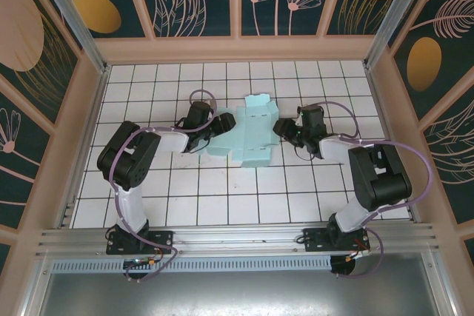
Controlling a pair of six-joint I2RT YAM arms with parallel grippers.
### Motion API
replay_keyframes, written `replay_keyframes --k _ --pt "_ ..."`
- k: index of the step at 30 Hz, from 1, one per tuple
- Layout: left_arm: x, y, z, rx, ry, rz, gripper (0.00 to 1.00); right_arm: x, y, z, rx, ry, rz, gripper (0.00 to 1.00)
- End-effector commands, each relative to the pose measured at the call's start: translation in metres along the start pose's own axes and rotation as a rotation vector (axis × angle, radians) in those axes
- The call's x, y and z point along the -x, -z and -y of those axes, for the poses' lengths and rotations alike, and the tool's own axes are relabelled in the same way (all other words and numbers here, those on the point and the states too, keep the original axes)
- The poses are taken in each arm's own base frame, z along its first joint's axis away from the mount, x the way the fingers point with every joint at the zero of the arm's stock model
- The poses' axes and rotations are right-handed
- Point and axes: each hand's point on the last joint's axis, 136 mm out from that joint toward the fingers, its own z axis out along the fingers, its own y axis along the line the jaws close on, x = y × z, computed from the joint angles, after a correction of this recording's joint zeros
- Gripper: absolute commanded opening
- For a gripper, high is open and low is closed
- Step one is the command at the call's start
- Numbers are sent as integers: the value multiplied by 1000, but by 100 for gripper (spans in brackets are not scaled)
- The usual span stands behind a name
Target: Fold the paper box
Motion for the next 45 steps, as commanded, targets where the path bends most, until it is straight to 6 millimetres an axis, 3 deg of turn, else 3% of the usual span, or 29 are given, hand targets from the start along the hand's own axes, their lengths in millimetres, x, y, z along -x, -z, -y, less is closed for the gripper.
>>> replay_keyframes --k 1,7,11,16,20,25,31,37,38,45 --pt "-23 -1 -23 56 45 -69 76 6 -3 -14 79 12 11 42" --pt "-24 0 -25 57 55 -63 76 6 -9 -9 46 33 -5 0" --pt "-16 5 -19 46 56 -30 79 10 -9 -2 -25 95 -19 0" --pt "14 28 -3 60 9 78 98 25 -9 10 -240 268 -72 0" --pt "40 44 7 40 -5 125 99 38 -8 24 -477 461 -128 0" --pt "66 55 3 42 -4 176 99 52 -5 30 -697 628 -134 0" --pt "68 61 -4 57 0 188 99 63 -2 25 -905 725 -95 0" --pt "58 60 -15 81 -10 170 99 63 -4 18 -921 760 -76 0" --pt "64 67 -6 62 -17 190 99 63 -3 16 -901 752 -68 0" --pt "66 67 -2 46 -29 192 99 63 -1 2 -753 755 -55 0"
